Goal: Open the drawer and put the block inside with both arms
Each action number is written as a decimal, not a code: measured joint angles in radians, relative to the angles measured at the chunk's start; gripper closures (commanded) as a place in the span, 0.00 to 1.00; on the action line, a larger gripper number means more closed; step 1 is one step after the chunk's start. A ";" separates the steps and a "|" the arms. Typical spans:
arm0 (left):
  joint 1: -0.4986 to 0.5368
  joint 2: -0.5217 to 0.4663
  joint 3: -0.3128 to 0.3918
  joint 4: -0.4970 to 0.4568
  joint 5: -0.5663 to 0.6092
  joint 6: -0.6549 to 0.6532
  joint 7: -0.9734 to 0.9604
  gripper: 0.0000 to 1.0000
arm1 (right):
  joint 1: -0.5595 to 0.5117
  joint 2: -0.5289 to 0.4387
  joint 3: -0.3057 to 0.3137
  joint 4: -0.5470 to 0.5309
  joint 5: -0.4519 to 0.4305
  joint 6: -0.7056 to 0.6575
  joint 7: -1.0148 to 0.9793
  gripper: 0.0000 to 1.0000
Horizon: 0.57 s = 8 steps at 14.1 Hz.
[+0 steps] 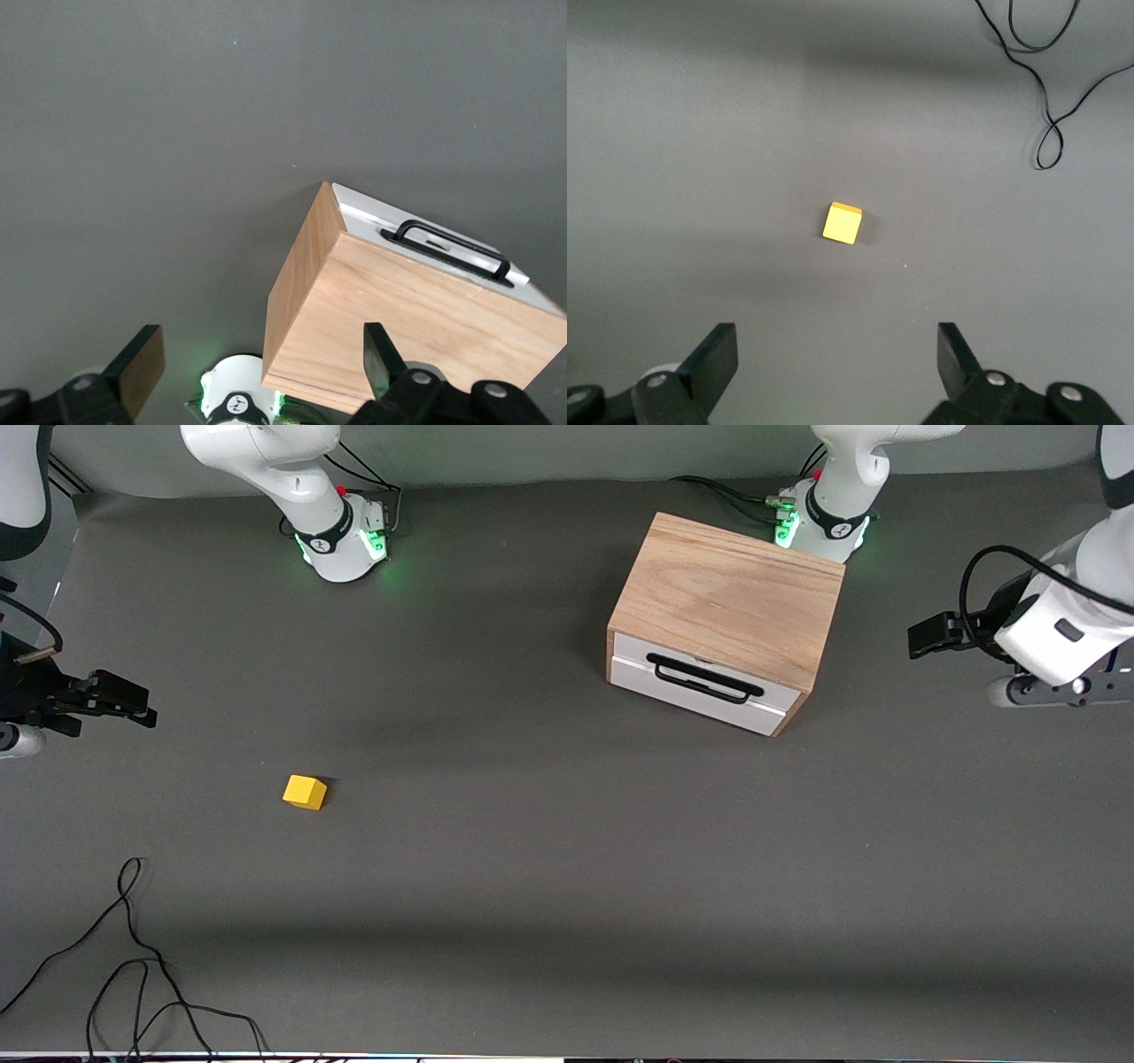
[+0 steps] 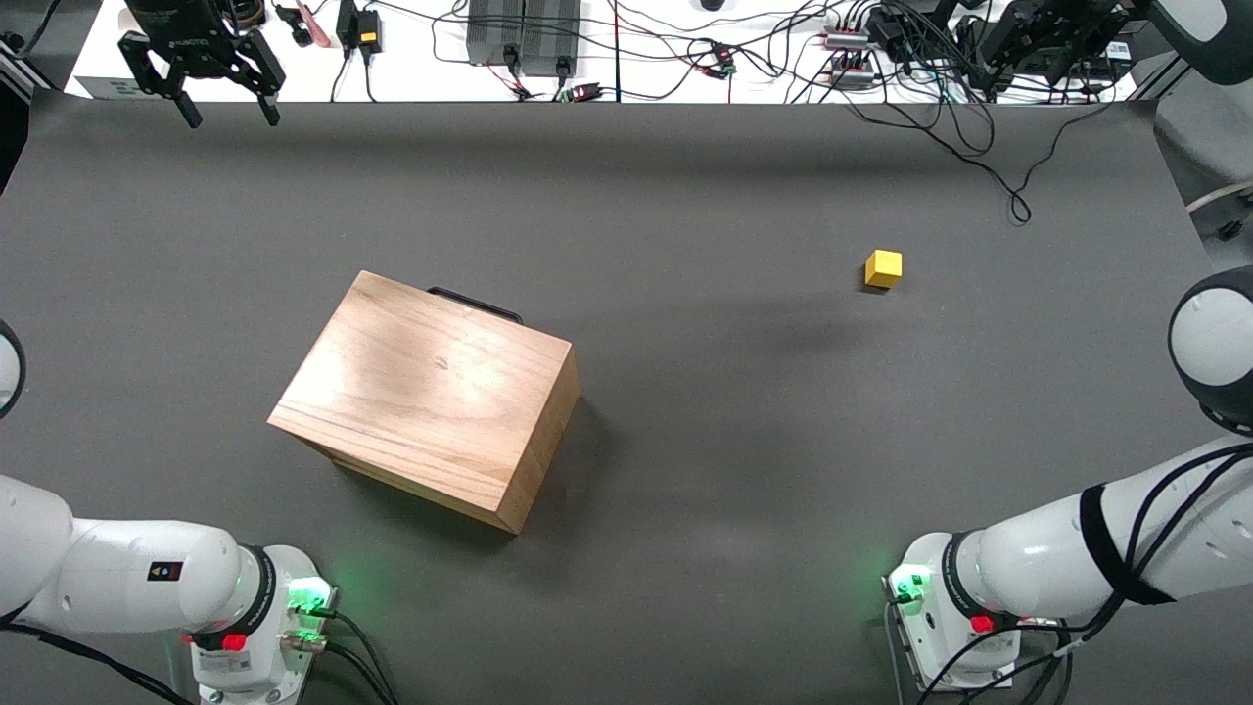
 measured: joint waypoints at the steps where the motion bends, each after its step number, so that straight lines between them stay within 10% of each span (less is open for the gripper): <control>1: 0.002 0.005 0.001 0.000 0.000 0.000 0.006 0.04 | -0.001 0.000 -0.001 0.000 0.000 0.001 0.000 0.00; 2: 0.006 0.007 0.001 0.000 0.000 -0.001 0.008 0.15 | -0.001 0.000 -0.001 0.000 0.000 0.001 0.000 0.00; 8: 0.028 0.013 0.001 0.000 -0.035 -0.004 -0.148 0.09 | -0.009 0.000 -0.007 0.000 0.000 0.002 0.000 0.00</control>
